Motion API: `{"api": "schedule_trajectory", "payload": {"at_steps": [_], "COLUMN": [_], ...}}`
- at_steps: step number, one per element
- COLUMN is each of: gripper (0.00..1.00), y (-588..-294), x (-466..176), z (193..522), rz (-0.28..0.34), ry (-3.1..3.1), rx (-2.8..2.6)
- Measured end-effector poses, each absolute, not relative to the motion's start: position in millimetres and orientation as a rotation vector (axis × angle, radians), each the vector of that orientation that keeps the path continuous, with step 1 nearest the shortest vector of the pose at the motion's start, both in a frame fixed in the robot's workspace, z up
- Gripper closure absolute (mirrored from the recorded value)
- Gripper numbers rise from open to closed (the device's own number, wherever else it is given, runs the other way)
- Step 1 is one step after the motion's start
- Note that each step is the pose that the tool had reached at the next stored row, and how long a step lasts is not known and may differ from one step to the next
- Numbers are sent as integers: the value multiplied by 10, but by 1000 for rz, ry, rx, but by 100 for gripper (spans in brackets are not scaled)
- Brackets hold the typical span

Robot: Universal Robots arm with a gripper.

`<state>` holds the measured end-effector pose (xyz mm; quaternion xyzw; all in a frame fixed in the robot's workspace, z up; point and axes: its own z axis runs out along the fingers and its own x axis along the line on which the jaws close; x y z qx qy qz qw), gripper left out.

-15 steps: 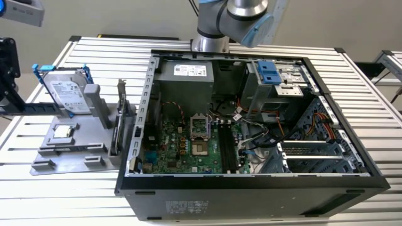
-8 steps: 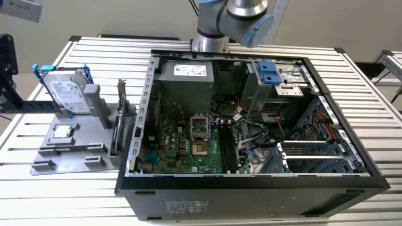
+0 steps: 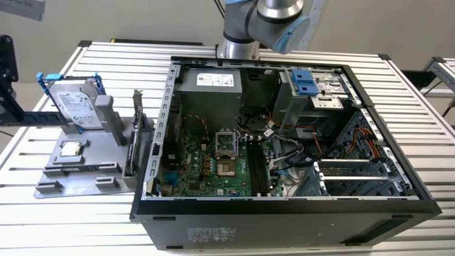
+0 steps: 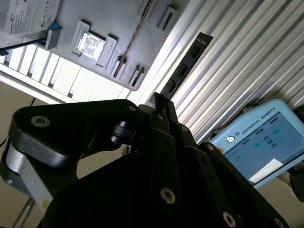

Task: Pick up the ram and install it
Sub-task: 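Pick up the ram and move it above insertion slot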

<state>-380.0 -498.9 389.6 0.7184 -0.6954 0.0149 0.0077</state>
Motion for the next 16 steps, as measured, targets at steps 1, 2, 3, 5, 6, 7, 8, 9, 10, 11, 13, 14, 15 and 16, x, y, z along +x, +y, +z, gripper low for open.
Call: {"api": "schedule_trajectory", "payload": {"at_steps": [1, 2, 3, 5, 6, 7, 8, 9, 10, 11, 13, 14, 15, 16], "gripper": [100, 100, 100, 100, 100, 100, 100, 100, 100, 100, 100, 100, 100, 100], "y": [-4989, -4989, -4989, -4989, -4989, -4989, -4989, -4989, -4989, -4988, -4988, -4987, -4987, -4987], "x": [-3800, -3800, -3800, -3800, -3800, -3800, -3800, -3800, -3800, -3800, -3800, -3797, -3792, -3786], "z": [3901, 3904, 3907, 3918, 3926, 3934, 3941, 3943, 3943, 3943, 3945, 3946, 3947, 3946], "rz": [47, 47, 47, 47, 47, 47, 47, 47, 47, 47, 47, 47, 47, 47], "ry": [-2174, -2174, -2174, -2174, -2174, -2174, -2174, -2174, -2174, -2174, -2174, -2174, -2174, -2174], "rx": [2246, 2246, 2246, 2246, 2246, 2246, 2246, 2246, 2246, 2246, 2246, 2245, 2245, 2245]}}
